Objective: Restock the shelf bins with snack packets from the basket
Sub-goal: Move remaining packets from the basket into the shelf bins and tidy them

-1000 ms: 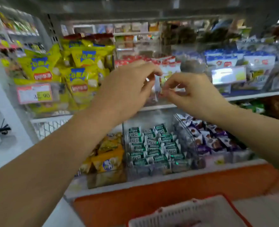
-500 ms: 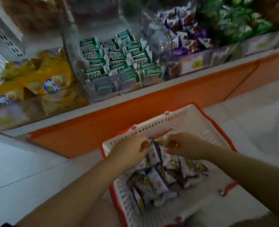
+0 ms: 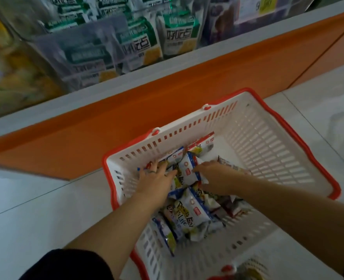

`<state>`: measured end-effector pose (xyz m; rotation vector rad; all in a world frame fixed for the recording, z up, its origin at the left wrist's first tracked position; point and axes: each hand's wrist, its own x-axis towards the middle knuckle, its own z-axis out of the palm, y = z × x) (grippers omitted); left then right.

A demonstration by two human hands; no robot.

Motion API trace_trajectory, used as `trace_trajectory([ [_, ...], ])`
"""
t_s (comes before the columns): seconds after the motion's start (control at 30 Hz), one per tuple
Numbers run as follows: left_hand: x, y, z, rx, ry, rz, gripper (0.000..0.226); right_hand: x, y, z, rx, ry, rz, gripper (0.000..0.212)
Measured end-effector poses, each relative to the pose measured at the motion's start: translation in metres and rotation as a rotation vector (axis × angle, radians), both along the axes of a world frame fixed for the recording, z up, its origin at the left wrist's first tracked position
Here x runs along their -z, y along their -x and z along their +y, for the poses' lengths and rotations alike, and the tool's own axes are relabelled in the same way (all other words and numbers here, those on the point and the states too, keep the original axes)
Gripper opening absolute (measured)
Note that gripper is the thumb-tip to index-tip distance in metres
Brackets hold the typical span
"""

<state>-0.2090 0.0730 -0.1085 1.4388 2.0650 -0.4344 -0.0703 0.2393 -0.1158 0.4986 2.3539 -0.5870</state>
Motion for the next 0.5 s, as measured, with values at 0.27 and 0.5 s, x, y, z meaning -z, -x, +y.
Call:
trace_trajectory([
  [0.27,0.03,-0.008,-0.015,0.014,0.001,0.053,0.086,0.034,-0.013,-0.002,-0.22,-0.247,-0.039,0.096],
  [0.5,0.018,-0.013,-0.011,0.02,0.038,0.028,0.092,0.016,0.001,0.023,-0.174,-0.253,0.077,0.038],
])
